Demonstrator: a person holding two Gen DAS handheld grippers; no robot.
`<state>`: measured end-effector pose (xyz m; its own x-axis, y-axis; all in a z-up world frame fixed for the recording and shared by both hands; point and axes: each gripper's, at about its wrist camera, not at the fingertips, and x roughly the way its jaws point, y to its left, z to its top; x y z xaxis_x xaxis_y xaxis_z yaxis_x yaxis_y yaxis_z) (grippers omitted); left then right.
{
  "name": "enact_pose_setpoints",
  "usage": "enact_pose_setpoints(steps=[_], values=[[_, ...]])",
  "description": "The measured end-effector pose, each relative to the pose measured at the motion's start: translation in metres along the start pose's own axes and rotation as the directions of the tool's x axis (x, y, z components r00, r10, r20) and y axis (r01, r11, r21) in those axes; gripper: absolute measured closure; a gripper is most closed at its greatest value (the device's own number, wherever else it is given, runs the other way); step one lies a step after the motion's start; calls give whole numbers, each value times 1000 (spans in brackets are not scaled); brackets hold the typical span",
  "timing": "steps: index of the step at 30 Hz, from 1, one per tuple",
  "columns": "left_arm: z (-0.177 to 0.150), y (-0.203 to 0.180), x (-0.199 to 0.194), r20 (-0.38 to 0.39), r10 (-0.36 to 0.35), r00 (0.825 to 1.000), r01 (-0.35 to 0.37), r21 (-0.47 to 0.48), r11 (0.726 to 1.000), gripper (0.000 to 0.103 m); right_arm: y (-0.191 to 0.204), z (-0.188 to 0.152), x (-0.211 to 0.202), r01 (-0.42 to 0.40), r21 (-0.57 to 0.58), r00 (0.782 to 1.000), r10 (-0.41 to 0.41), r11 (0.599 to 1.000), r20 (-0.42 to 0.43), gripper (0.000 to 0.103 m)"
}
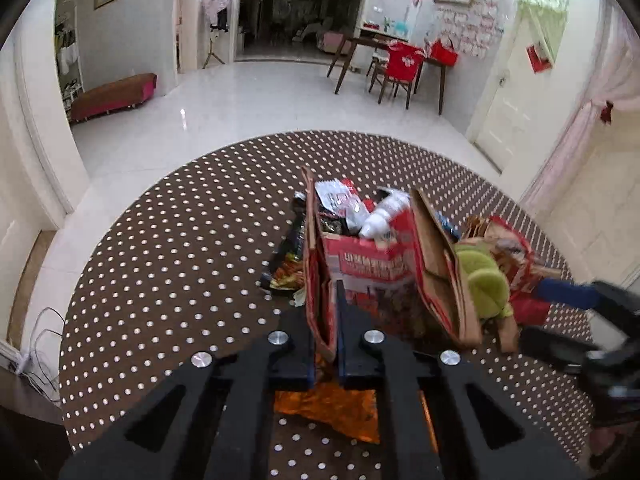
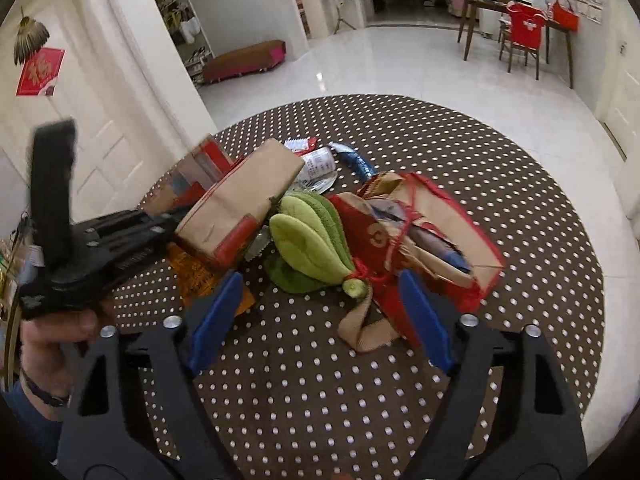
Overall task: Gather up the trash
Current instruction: 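Grasp the cardboard box with the left tool while the right tool grasps the green vegetable, then carry the box and vegetable to the blue bin and release both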
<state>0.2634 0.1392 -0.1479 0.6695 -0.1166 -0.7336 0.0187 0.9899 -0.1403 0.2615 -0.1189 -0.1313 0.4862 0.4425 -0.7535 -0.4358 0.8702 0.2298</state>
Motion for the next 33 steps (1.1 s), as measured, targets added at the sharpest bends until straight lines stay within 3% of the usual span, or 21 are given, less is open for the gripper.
enact_pose_setpoints(steps=[3,5,7,9,16,22,33], values=[[0,8,-11,26,9,1000,-9,-19,1000,97,7,6,13,-6,-27,1000,5,1000,-9,38],[0,14,-21,44,10,999,-8,-43,999,98,10,10,30,22,-50,999,-24,999,-26,51],[-2,18,-29,59,15,998,-12,-61,998,98,7,13,42,35,-40,998,-37,999,-44,74],[-1,24,-35,68,19,997,-14,-80,997,98,4,14,45,35,-20,999,-36,999,-41,85],[4,31,-58,122,16,992,0,-132,991,98,-9,19,0,-123,71,992,120,990,47,86],[15,15,-75,172,-9,985,32,-130,991,98,-27,29,-52,-202,117,971,183,972,157,86],[45,-56,-94,248,-110,963,123,-36,992,98,-78,27,-149,-222,178,918,144,959,368,86]])
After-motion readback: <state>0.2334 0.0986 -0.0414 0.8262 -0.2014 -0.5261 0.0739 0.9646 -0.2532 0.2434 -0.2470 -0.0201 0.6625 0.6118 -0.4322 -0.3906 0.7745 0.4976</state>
